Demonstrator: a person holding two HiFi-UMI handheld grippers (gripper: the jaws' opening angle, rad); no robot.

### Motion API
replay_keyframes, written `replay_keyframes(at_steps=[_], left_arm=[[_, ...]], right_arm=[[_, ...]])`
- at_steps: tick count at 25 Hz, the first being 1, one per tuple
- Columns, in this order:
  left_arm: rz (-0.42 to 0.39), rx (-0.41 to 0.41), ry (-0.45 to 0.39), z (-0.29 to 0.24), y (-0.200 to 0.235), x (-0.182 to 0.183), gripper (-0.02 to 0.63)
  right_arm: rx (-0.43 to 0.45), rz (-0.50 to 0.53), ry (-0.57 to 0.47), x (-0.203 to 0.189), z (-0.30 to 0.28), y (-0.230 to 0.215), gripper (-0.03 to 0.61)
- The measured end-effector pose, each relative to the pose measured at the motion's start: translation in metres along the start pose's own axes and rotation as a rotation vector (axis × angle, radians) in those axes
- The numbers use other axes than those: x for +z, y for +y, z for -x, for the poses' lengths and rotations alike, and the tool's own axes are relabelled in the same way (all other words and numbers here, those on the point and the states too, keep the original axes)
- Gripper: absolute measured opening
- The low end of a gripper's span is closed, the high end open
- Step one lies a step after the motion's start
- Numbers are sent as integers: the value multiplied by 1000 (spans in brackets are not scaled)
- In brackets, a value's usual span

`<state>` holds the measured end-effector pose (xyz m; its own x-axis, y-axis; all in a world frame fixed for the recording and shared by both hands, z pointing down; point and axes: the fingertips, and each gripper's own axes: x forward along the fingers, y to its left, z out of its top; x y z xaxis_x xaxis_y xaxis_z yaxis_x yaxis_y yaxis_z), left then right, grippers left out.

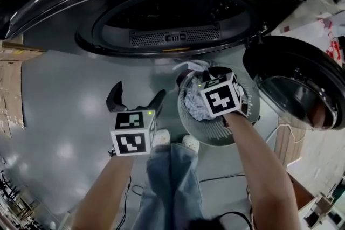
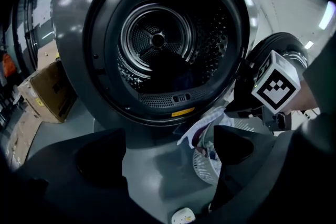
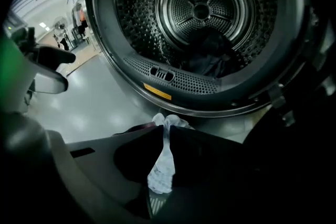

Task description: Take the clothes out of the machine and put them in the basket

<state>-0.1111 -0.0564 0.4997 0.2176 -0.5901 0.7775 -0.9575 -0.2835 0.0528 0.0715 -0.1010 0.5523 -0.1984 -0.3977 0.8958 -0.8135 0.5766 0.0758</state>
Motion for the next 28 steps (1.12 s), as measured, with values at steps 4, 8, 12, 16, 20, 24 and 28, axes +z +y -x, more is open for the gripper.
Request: replay_keyframes(at_steps=[4, 8, 12, 16, 20, 24, 28], left_arm=[[16, 4, -17, 16, -14, 9, 503], [-23, 1, -12, 31, -26, 16, 503], [-26, 10, -5, 47, -38, 19, 503], [-30, 2, -24, 61, -52, 28, 503], [-40, -8, -32, 76, -66, 35, 503], [-53, -17, -37, 85, -75, 41, 503], [-51, -23, -35, 90, -83, 41, 503]], right_arm=[[13, -44, -27, -6, 39, -3, 39], [16, -48, -27, -13, 78, -2, 39], [33, -56, -5, -26, 109, 0, 39], [26, -104, -28, -34, 143, -3, 38], [33, -155, -57, -37, 180, -4, 40], [27, -198, -93, -39, 215, -5, 40], [23, -246, -108, -42, 241, -8, 40]])
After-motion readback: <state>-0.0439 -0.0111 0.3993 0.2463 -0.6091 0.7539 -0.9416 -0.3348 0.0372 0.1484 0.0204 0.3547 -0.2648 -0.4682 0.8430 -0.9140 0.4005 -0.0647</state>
